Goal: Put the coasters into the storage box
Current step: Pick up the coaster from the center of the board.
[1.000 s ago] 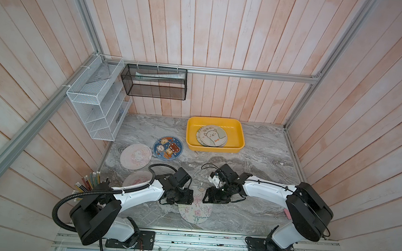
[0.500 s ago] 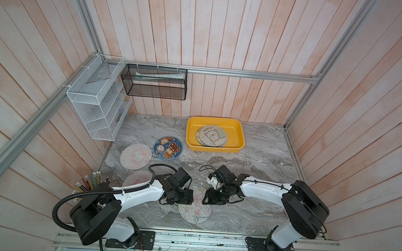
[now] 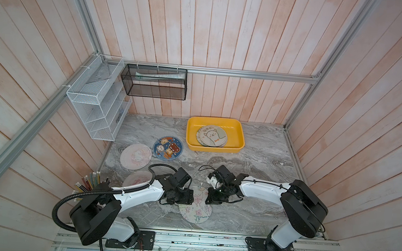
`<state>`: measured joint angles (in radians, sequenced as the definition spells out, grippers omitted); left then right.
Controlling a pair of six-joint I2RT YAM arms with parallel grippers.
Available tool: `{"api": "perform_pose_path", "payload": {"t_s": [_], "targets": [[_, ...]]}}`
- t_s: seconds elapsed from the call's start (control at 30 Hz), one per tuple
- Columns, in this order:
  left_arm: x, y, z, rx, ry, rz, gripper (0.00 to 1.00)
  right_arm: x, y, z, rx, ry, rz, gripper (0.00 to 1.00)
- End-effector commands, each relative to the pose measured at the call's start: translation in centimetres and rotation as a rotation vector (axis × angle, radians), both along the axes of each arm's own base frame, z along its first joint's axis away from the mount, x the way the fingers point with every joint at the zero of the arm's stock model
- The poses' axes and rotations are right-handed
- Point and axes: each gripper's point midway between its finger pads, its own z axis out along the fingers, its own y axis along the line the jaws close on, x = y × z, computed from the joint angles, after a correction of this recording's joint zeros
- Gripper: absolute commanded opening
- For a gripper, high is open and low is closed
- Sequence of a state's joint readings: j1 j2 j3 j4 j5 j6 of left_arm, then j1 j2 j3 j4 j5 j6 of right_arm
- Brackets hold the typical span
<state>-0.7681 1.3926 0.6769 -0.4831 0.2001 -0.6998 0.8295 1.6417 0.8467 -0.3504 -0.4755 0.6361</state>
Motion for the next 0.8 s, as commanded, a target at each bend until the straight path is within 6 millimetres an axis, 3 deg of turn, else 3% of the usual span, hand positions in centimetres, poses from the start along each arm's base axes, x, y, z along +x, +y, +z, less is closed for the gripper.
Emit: {"api": "perform_pose_path", "payload": {"t_s": [0.0,0.27,0.67,0.77], "targets": [[-0.4,1.9,-0.9,0.03,0.036,0.048,0.87,1.7,0.8,2.7,0.037,-0.062,-0.01,0.01],[2.5,3.3,1.1,-0.022,-0.028,0.128,0.99,6.9,2.2,9.2,0.085,-0.202,-0.02,0.0],[3.9,3.2,2.1,-0.043,-0.068,0.149,1.0,19.7,5.3,18.2,0.19,-0.444,-0.056,0.01],[4.0,3.2,2.1,-0.043,-0.068,0.153,1.0,23.1,5.4,19.6,0.203,-0.49,-0.08,0.0]]}}
